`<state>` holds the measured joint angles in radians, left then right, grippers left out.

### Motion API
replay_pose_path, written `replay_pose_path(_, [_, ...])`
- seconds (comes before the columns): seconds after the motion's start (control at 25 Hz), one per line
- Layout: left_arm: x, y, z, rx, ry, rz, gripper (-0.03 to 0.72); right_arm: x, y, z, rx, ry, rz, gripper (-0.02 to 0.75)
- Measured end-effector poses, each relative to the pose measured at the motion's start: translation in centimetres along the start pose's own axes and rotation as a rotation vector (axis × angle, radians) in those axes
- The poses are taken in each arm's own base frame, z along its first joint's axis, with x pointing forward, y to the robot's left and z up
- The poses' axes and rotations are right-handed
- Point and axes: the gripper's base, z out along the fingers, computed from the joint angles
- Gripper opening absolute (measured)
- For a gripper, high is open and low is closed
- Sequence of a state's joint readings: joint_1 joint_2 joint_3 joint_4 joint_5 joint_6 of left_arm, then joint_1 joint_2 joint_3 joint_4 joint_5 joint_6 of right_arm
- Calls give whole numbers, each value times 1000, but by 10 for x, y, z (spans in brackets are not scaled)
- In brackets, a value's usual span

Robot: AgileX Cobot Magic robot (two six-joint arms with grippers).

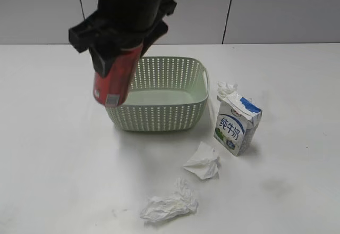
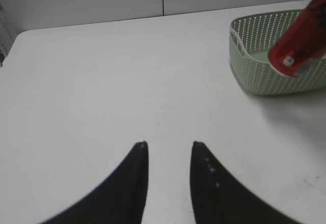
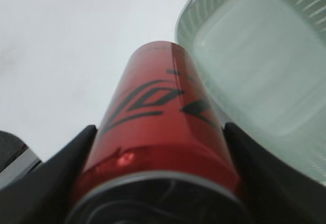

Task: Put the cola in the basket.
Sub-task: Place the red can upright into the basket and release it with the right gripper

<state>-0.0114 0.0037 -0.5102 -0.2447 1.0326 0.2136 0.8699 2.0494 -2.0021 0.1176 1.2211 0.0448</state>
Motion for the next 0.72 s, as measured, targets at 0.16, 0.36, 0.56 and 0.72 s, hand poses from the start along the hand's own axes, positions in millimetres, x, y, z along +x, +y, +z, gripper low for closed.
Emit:
replay_pose_path(0.16, [0,0,0,0,0,0,228,-11,-16,-23,162,-81,-82,519])
replay_pose_path(0.36, [0,0,0,0,0,0,228,-12,-53,-23,253,-54,-133,519])
replay_pose_path(0.56, [0,0,0,0,0,0,228,-11,-94,-7,258,0,-130,519])
replay_pose_path(0.72, [0,0,0,0,0,0,228,-9,-109,16,250,54,-142,519])
